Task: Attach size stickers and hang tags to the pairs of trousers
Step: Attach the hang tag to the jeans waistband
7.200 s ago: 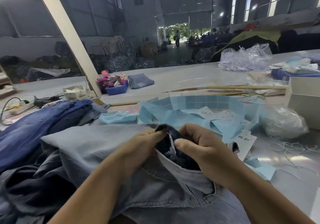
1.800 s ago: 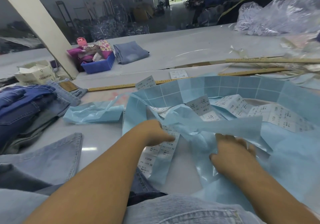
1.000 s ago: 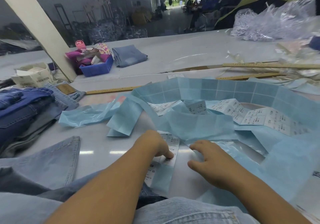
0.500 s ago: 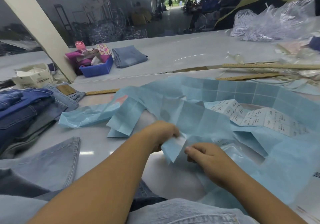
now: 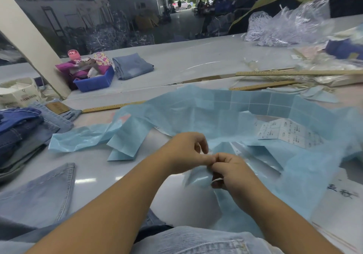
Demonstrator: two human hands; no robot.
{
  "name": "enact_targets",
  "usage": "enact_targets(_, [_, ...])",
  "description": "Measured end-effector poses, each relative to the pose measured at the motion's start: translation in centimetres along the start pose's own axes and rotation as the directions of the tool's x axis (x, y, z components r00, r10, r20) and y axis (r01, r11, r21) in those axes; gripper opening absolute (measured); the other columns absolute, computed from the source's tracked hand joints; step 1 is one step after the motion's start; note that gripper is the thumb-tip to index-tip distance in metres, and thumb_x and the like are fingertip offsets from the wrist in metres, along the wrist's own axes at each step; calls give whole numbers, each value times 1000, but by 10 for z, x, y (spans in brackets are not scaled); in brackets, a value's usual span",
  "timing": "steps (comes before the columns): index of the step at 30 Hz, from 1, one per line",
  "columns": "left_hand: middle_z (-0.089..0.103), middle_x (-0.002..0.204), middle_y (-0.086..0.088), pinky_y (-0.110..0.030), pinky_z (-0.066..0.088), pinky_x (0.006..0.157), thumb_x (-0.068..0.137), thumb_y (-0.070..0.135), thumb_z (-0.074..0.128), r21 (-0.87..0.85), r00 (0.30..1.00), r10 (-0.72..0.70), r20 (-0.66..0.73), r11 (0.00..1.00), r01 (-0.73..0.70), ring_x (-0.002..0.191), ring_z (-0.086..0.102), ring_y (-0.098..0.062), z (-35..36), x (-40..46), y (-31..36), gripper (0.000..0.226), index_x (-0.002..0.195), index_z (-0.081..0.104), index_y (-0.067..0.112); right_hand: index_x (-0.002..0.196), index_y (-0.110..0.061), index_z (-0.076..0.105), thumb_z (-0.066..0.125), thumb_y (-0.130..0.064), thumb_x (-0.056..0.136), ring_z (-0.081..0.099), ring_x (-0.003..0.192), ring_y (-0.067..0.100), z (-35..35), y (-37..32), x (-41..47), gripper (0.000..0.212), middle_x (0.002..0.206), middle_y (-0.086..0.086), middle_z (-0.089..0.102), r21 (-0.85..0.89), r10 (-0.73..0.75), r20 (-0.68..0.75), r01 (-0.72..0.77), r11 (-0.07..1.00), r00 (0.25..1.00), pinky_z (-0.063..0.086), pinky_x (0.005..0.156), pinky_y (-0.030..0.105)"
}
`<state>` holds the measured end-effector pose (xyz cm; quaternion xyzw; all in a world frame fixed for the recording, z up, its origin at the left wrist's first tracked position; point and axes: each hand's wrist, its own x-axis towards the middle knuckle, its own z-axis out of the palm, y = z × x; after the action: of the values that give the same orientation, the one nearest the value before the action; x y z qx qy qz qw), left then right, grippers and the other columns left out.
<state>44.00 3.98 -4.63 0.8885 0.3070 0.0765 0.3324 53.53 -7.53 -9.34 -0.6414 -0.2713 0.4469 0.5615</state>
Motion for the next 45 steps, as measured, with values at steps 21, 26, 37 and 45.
enact_targets(21, [68, 77, 13, -22, 50, 68, 85, 29, 71, 190, 991, 135, -9, 973, -131, 74, 62, -2, 1, -4, 9, 2, 84, 70, 28, 97, -6, 65, 69, 3, 82, 68, 73, 20, -8, -4, -13, 17, 89, 13, 68, 234, 101, 107, -123, 964, 989, 57, 67, 32])
enact_targets(26, [70, 81, 12, -28, 55, 75, 88, 23, 67, 147, 995, 96, 0, 985, -95, 77, 64, -5, 0, -4, 3, 9, 85, 68, 32, 91, -1, 68, 58, 12, 85, 66, 72, 23, -7, -3, -12, 17, 83, 15, 69, 294, 124, 91, -146, 945, 988, 55, 68, 32])
enact_targets(37, [58, 69, 13, -29, 48, 71, 86, 13, 59, 426, 969, 150, -196, 903, -54, 68, 54, -13, -61, -10, 11, 17, 92, 69, 25, 78, -9, 69, 64, 7, 75, 70, 72, 33, -14, 8, -7, 17, 79, 15, 72, -134, 218, -100, -230, 964, 971, 58, 57, 38])
enact_targets(45, [60, 69, 5, -32, 48, 65, 85, 19, 56, 518, 887, 327, -327, 847, -121, 69, 56, -24, -51, -30, 109, 18, 99, 65, 25, 100, -24, 56, 73, -22, 80, 59, 84, 14, -42, -20, -47, 26, 98, -3, 61, -290, -1, -84, -24, 957, 996, 47, 69, 26])
